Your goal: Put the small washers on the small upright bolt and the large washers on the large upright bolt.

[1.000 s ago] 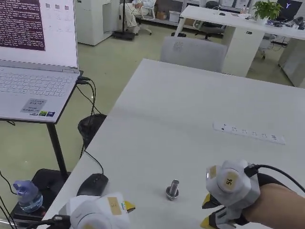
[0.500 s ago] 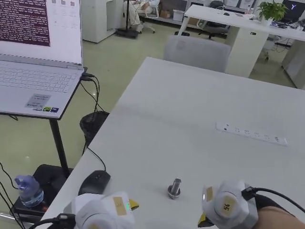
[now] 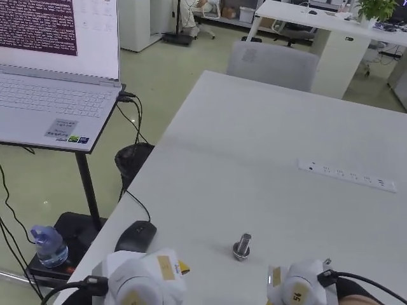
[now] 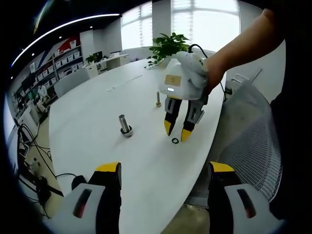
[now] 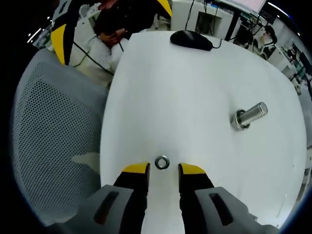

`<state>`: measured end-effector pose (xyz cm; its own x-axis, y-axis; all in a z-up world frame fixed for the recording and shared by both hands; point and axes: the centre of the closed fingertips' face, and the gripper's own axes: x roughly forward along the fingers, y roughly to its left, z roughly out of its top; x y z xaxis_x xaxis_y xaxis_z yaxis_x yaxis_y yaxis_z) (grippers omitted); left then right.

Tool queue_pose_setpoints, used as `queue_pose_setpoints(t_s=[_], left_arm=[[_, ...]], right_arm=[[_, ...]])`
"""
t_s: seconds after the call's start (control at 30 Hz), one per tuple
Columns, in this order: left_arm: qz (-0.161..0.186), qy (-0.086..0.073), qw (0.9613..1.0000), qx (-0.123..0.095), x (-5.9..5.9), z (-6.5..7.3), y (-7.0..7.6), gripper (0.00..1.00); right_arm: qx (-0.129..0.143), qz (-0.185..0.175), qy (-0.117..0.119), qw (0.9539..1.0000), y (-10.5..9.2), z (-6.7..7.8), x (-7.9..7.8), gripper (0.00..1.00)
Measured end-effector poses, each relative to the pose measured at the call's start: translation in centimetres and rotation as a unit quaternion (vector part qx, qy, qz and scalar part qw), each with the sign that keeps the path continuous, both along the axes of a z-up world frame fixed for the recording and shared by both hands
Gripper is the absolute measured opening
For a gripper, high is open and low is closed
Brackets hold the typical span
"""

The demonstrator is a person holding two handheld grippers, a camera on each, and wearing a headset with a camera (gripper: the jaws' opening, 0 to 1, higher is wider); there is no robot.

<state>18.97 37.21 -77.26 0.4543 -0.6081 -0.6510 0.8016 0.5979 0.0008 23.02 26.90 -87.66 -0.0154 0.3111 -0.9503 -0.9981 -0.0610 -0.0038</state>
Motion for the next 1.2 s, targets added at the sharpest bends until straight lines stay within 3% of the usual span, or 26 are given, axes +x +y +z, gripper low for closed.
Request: queue_pose_setpoints(t_s=[0.77, 1.2], left_arm=[[0.003, 0.005, 1.0, 0.001, -1.0, -0.5, -0.1, 0.69], [0.009, 0.006, 0.9999, 0.003, -0.9, -0.6, 0.0, 0.67]], right_arm=[[-0.012, 0.007, -0.013, 0.9998, 0.1, -0.4, -0.2, 0.17], [-0.032, 0.018, -0.026, 0.999, 0.2, -0.5, -0.3, 0.14]])
